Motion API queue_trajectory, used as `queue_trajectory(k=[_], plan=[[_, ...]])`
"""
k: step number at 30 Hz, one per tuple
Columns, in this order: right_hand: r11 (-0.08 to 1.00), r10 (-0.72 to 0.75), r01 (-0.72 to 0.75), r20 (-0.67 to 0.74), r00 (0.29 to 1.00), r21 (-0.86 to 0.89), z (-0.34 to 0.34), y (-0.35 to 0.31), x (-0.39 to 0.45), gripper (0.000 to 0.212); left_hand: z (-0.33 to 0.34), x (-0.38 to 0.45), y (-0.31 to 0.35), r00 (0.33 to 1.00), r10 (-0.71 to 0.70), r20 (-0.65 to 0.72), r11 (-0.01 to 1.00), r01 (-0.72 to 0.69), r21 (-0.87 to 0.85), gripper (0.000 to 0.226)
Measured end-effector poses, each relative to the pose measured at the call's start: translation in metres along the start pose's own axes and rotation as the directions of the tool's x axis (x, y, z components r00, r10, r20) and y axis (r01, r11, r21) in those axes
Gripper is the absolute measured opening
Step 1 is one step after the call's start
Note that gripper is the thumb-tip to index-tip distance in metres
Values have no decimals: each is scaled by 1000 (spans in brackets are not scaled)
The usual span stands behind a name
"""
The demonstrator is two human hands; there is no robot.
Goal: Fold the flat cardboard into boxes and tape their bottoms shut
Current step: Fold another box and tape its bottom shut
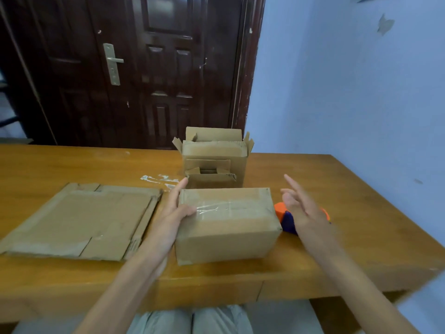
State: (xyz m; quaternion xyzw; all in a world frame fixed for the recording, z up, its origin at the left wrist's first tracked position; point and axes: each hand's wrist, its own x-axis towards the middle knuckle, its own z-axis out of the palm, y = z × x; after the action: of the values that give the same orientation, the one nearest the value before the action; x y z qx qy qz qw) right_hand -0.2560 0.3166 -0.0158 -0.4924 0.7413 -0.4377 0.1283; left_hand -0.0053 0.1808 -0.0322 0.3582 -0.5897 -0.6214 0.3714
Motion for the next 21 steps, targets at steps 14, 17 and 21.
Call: queue_trajectory(k=[14,17,21], plan=[[816,258,-188,52,965,-547,61,-65,42,120,3,33,-2,992,-125,33,981,119,150,58],[857,267,-199,79,961,-476,36,-51,52,112,3,38,-1,991,-132,34,984,127,129,40],[905,140,-86,100,985,-417,20,-25,57,63,5,31,-5,994,-103,37,990,99,98,35]])
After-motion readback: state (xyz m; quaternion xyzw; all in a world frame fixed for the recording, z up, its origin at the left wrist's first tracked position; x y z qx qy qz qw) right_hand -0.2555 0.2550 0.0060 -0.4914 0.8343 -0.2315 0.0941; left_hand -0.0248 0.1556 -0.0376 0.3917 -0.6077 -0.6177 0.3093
